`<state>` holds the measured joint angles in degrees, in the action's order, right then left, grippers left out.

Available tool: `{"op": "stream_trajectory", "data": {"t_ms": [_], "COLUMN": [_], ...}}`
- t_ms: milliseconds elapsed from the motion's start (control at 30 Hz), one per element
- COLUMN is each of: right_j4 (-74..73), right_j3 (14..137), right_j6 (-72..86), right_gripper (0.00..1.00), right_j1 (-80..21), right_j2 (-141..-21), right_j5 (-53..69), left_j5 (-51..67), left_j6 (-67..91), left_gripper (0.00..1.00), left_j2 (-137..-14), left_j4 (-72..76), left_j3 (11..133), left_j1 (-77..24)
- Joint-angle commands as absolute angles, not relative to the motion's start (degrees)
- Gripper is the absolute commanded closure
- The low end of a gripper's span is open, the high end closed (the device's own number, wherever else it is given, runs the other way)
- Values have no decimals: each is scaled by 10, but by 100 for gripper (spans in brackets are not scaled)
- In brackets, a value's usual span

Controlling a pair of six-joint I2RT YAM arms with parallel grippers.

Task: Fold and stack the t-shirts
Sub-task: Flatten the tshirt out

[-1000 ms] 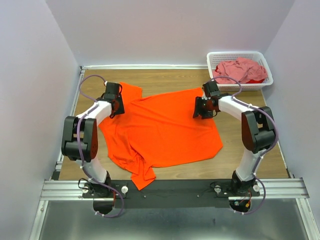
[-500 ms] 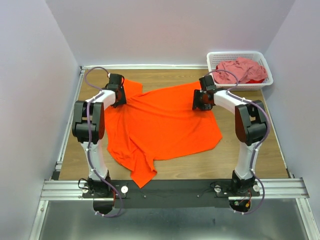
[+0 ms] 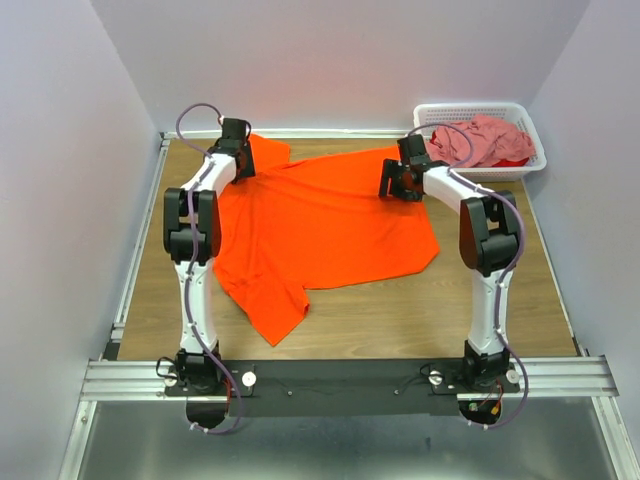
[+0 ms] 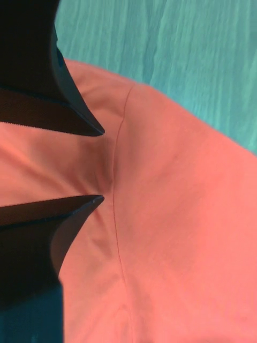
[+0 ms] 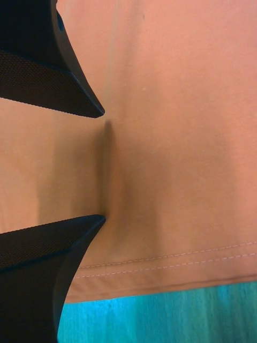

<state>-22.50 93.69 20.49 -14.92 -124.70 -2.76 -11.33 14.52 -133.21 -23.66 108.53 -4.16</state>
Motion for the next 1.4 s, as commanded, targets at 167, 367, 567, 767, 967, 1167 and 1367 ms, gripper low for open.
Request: {"op": "stream_trajectory", "data": {"t_ms": [167, 367, 567, 767, 967, 1167, 1367], "right_j4": [-250, -255, -254, -211, -105, -27, 24], "right_j3": [782, 616, 510, 410, 315, 268, 271], "right_j6": [235, 286, 352, 406, 468, 475, 466], "right_gripper": [12, 2, 0, 0, 3, 5, 5], "right_j1": [-138, -104, -43, -9, -7, -7, -7], "right_j2": [-1064, -894, -775, -715, -700, -722, -775], "right_j5": [-33, -11, 69, 101, 142, 136, 164], "left_j5": [-148, -128, -105, -131, -132, -122, -129], "left_j6": [159, 170, 178, 198, 212, 186, 185], "left_gripper": [29, 13, 16, 17, 18, 18, 19], "left_j2": [-1094, -913, -767, -622, -570, -570, -571], "left_j4": [-221, -185, -205, -184, -111, -70, -64], "left_j3": [935, 771, 612, 466, 397, 383, 381], "left_j1": [-30, -27, -33, -33, -33, -33, -33]}}
